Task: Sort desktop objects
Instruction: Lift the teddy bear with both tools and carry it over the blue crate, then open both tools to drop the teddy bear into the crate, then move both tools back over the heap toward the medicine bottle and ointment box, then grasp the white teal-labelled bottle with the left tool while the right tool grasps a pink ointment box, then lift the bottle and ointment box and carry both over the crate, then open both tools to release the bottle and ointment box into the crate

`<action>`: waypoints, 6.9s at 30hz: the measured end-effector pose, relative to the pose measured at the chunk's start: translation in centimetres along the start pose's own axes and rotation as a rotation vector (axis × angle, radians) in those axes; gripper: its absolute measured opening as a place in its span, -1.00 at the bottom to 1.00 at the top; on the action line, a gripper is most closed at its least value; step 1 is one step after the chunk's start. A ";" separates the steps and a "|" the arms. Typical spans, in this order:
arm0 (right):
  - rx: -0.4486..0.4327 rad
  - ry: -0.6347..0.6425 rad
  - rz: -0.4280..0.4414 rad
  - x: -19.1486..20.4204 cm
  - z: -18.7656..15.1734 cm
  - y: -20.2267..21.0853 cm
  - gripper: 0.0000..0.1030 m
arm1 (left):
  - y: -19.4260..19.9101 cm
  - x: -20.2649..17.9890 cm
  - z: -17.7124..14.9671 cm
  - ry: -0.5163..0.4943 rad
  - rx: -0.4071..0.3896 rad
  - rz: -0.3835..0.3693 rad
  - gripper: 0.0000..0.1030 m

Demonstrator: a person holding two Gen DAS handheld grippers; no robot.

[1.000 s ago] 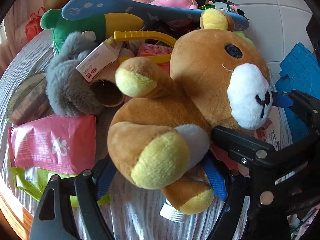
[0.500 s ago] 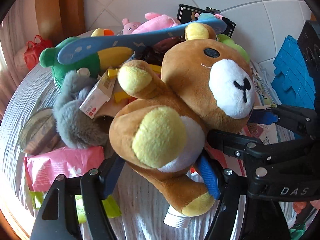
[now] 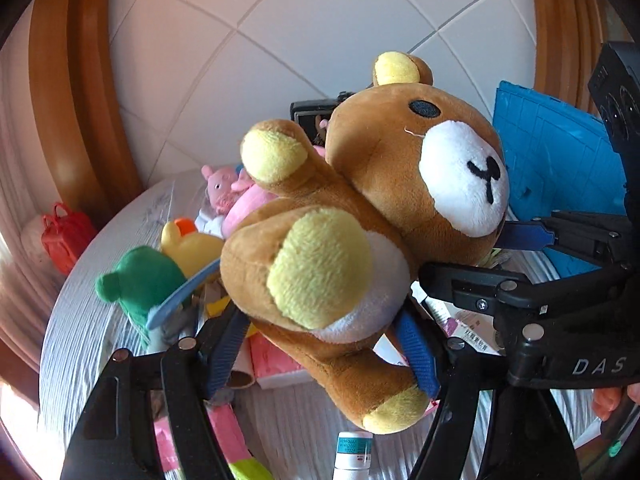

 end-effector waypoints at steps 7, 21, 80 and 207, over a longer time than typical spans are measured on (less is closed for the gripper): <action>-0.128 -0.064 -0.128 -3.5 3.4 7.2 0.31 | 1.5 -4.2 6.0 -0.105 -0.121 -0.120 0.37; -0.345 -0.182 -0.482 -17.3 7.1 27.0 0.32 | 6.2 -25.0 18.2 -0.264 -0.328 -0.443 0.37; -0.600 -0.104 -0.589 -23.5 4.7 37.0 1.00 | 6.7 -24.0 16.1 -0.036 -0.216 -0.194 0.52; 0.336 -0.560 -0.507 -56.2 -7.8 24.0 -0.41 | -14.6 -53.5 12.0 -0.151 0.625 -0.396 -0.35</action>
Point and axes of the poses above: each gripper's, at about its wrist camera, not at the fingertips, and y roughly against the way its jaws point, x to its left, z to its top, the point moved 10 cm from there along -y, roughly the way its jaws point, and after that the axes turned 9 degrees about -x, right-handed, at the moved point
